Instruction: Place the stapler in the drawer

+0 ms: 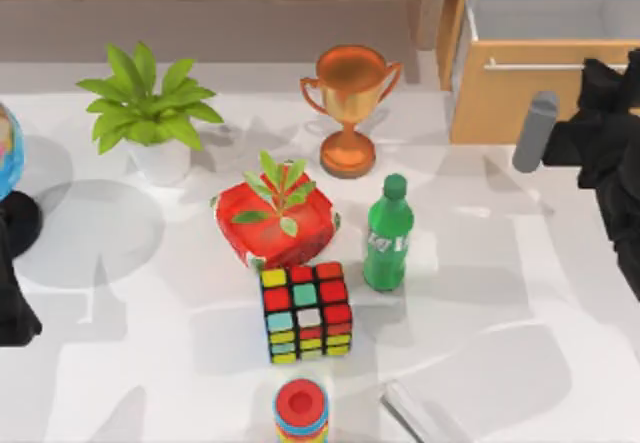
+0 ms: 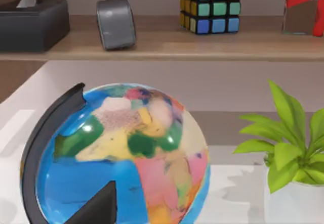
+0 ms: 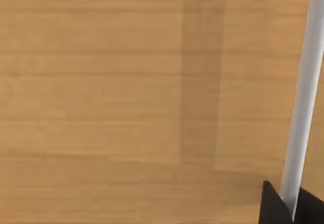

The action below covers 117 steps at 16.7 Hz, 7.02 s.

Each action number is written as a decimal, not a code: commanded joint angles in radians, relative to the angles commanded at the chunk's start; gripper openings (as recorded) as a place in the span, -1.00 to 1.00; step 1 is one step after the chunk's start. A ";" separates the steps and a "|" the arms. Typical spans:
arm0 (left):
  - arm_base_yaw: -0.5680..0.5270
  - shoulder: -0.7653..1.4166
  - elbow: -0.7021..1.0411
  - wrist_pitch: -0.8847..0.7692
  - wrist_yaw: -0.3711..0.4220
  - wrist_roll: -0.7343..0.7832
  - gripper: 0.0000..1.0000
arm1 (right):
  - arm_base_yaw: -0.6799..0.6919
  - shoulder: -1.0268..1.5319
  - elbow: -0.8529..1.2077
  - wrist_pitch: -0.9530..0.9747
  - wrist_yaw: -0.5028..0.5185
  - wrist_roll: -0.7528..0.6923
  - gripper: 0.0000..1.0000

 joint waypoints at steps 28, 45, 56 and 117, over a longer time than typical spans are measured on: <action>0.000 0.000 0.000 0.000 0.000 0.000 1.00 | 0.107 -0.139 -0.433 0.293 0.104 0.001 -0.40; 0.000 0.000 0.000 0.000 0.000 0.000 1.00 | 0.107 -0.139 -0.433 0.293 0.104 0.001 1.00; 0.000 0.000 0.000 0.000 0.000 0.000 1.00 | 0.139 -0.147 -0.506 0.359 0.136 0.001 1.00; 0.000 0.000 0.000 0.000 0.000 0.000 1.00 | 0.733 -0.298 0.322 -2.176 -0.252 1.782 1.00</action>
